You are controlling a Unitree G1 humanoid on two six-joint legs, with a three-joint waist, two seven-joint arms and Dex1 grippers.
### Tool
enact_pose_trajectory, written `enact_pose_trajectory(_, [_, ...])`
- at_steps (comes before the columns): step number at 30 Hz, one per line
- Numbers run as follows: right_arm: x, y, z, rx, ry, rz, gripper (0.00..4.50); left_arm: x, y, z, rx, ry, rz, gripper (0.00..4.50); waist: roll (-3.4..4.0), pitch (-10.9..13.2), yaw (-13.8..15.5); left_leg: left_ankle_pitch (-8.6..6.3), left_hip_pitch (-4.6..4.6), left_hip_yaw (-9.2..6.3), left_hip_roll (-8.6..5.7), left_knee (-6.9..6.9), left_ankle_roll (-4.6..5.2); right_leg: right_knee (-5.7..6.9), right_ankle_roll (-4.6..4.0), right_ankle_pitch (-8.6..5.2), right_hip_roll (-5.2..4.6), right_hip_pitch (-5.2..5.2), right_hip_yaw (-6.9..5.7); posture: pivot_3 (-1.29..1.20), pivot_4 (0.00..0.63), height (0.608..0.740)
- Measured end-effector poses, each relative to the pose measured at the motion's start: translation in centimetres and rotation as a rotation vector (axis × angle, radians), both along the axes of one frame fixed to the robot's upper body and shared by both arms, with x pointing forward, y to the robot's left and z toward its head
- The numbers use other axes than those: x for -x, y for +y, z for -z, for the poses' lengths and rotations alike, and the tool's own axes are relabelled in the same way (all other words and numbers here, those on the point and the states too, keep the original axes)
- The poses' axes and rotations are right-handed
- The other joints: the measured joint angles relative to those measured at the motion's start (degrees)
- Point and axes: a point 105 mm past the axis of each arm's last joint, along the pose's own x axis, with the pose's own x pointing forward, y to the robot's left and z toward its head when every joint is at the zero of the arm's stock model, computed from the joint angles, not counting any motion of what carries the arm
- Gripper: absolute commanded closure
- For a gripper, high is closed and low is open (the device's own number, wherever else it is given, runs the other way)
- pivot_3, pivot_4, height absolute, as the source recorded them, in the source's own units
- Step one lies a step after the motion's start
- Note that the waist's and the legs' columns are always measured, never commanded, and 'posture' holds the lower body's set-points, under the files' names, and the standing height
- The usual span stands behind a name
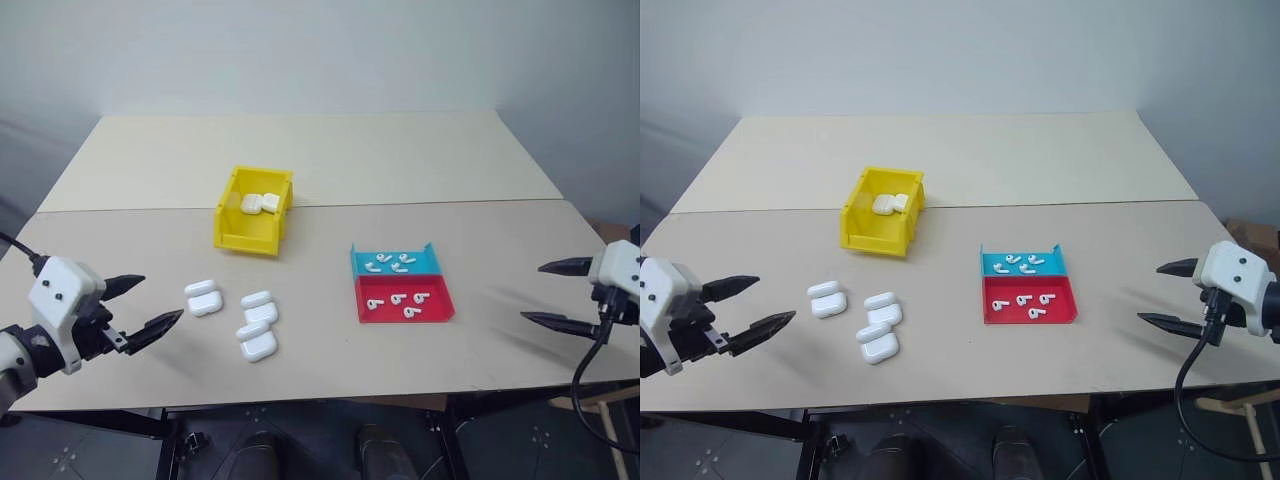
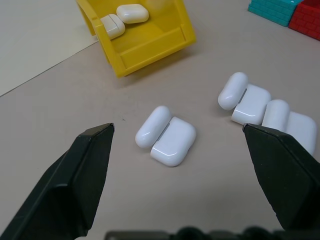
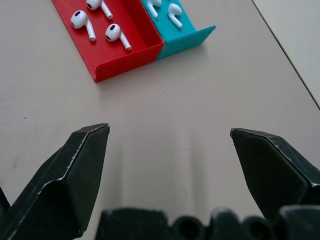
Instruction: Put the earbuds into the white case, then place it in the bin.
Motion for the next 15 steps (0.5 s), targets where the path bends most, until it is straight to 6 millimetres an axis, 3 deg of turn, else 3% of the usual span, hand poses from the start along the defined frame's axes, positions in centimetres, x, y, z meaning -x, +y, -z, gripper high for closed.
enact_pose_trajectory(7, [-0.2,0.3,0.2,0.003,0.002,-0.011,0.0,-0.1,-0.4,-0.5,0.004,-0.029,-0.046,0.02,0.0,0.0,0.0,0.0,-0.01,-0.01,0.0,0.0,0.0,-0.01,0.01,0.0,-0.01,0.0,0.0,0.0,0.15,0.74])
enact_pose_trajectory(15, [-1.1,-0.2,-0.3,-0.006,-0.015,0.003,0.0,0.3,-0.5,-0.3,-0.115,-0.014,-0.25,0.02,-0.01,0.0,0.0,0.0,0.04,-0.03,-0.01,0.0,0.0,0.01,0.0,0.01,0.0,0.05,0.01,0.0,0.15,0.74])
